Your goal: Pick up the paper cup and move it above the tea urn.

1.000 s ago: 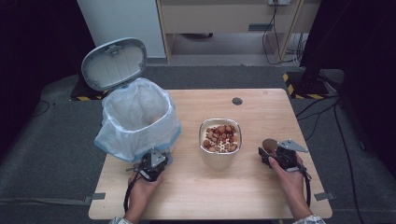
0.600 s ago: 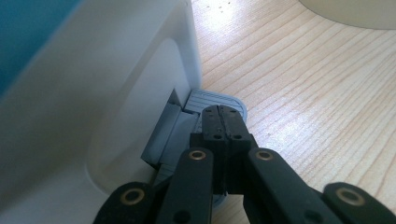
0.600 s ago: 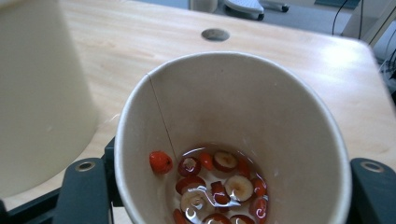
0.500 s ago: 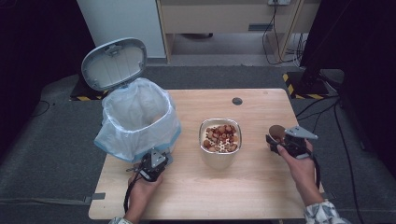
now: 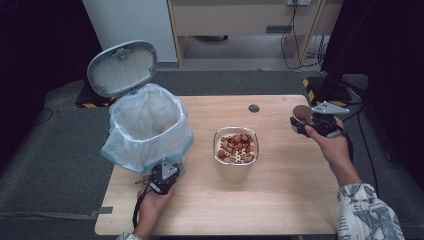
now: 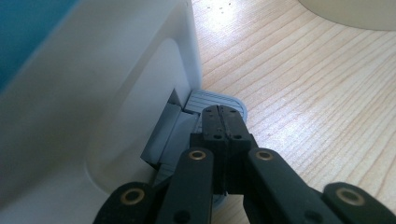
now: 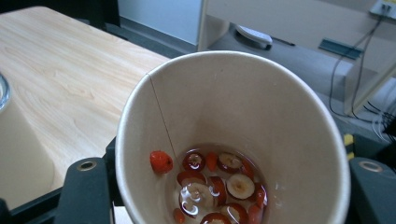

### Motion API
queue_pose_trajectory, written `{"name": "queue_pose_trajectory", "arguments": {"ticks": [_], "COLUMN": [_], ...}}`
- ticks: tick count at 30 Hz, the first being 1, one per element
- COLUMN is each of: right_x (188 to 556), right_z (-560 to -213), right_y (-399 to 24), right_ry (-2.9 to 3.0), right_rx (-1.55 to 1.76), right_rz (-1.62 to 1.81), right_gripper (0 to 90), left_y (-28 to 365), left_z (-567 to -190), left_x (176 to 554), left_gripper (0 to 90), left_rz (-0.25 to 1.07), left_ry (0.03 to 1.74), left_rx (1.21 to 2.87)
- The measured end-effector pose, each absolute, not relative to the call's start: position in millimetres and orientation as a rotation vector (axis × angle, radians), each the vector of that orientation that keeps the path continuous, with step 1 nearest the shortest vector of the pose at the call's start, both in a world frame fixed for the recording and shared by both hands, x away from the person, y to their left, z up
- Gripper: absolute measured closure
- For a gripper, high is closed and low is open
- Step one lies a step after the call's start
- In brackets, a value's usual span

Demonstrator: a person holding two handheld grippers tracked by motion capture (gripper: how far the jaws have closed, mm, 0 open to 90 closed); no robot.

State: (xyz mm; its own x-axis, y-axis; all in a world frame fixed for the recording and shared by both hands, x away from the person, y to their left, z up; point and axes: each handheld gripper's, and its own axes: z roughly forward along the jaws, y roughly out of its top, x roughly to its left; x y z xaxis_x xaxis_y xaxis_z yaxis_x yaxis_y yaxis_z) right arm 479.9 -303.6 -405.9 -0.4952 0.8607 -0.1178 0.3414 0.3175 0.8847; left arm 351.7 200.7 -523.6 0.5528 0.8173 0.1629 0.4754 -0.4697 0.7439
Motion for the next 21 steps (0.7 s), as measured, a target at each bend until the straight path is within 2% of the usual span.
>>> {"name": "queue_pose_trajectory", "arguments": {"ticks": [10,21], "right_x": [507,514], "right_z": [-403,-389], "right_y": [-306,-300], "right_ry": [2.029,2.086], "right_rx": [1.056,0.937], "right_rz": [1.163,1.176], "right_gripper": [32.9,33.1], "left_y": [201,201], "left_z": [-524,-524], "left_x": [351,351], "left_gripper": [89.5,89.5], "left_rz": [0.677,0.674], "left_ry": [1.04,1.046], "left_rx": [2.129,2.12]}}
